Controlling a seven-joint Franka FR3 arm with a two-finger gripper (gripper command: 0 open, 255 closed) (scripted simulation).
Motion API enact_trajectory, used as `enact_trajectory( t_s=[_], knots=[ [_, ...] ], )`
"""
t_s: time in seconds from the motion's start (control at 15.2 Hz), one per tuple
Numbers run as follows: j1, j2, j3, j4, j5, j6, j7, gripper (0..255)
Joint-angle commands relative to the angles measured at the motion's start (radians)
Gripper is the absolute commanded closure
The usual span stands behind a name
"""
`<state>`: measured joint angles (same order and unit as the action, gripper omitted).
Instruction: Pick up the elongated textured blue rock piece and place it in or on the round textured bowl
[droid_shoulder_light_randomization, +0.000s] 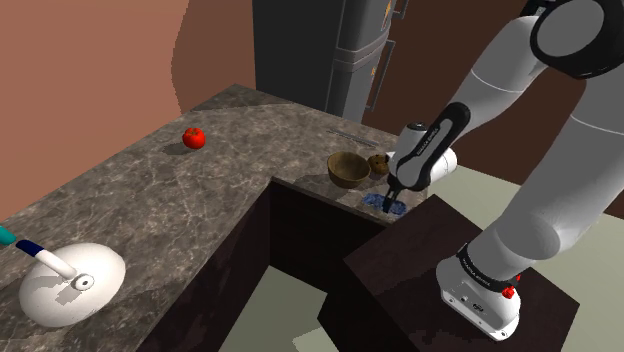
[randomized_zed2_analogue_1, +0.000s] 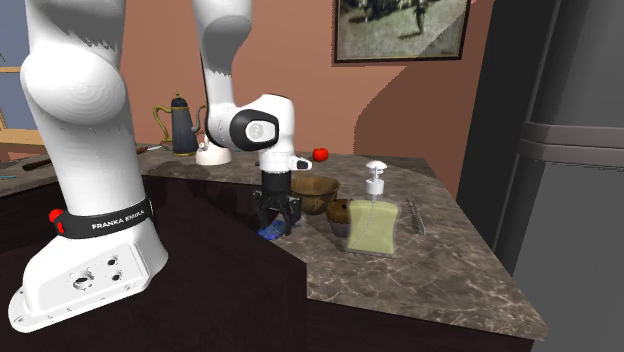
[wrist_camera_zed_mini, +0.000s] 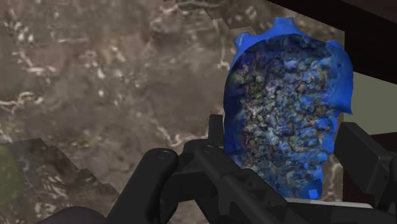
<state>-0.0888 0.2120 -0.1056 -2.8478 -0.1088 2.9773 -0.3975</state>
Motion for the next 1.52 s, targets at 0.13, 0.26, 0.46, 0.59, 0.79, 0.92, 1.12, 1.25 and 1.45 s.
enact_trajectory(
  t_s=[0.13,0.26,0.46,0.59,0.79,0.92,1.12,1.25,1.45],
  knots=[
    [0.004,-0.095,-0.006,-0.021,-0.007,-0.075,0.002,255],
    [0.005,-0.140,-0.008,-0.028,-0.009,-0.113,0.002,255],
    [0.004,-0.206,-0.009,-0.036,-0.013,-0.171,0.002,255],
    [0.004,-0.250,-0.009,-0.039,-0.014,-0.211,0.002,255],
    [0.004,-0.313,-0.009,-0.043,-0.015,-0.271,0.001,255],
    [0.003,-0.355,-0.008,-0.043,-0.015,-0.312,0.000,255],
    [0.003,-0.414,-0.007,-0.042,-0.014,-0.373,-0.002,255],
    [0.003,-0.453,-0.006,-0.039,-0.013,-0.414,-0.003,255],
    [0.003,-0.507,-0.004,-0.032,-0.012,-0.475,-0.005,255]
  ],
)
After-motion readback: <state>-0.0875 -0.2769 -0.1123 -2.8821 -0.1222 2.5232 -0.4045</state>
